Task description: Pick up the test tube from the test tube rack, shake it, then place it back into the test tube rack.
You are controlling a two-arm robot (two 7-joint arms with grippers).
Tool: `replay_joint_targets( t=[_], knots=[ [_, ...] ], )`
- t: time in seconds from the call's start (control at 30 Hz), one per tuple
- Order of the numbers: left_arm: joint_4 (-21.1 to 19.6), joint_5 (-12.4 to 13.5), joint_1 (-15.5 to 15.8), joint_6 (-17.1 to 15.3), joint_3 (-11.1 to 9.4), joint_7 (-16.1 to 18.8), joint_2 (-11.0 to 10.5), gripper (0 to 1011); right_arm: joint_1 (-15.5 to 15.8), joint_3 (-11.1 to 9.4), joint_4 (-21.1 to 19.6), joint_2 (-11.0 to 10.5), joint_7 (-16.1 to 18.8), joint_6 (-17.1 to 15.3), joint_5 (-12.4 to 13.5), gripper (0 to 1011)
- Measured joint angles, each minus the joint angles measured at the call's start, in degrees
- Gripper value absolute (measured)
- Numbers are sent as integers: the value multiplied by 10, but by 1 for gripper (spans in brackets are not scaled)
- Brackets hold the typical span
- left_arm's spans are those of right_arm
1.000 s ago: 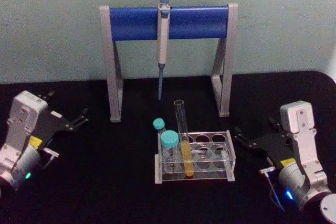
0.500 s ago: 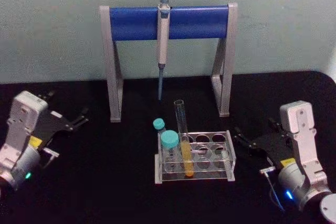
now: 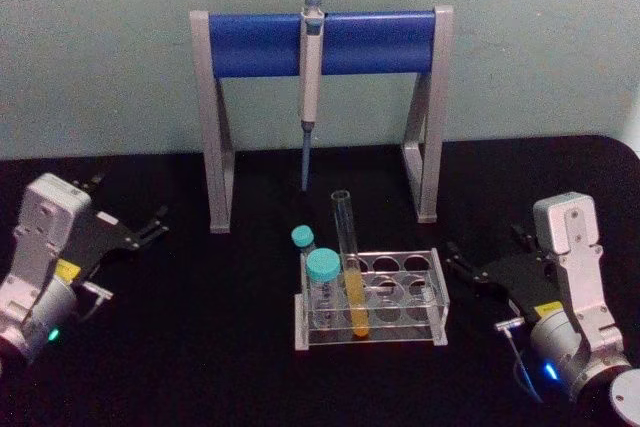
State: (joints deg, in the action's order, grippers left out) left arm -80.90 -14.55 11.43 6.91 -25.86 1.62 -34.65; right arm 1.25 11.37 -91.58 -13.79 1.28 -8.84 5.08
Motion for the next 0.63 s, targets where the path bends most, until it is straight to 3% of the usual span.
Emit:
replay_joint_targets(
  t=[0.63],
  knots=[
    [0, 0, 0, 0, 0, 0, 0, 1001, 0, 0, 0, 0, 0, 0, 0, 1000]
  ],
)
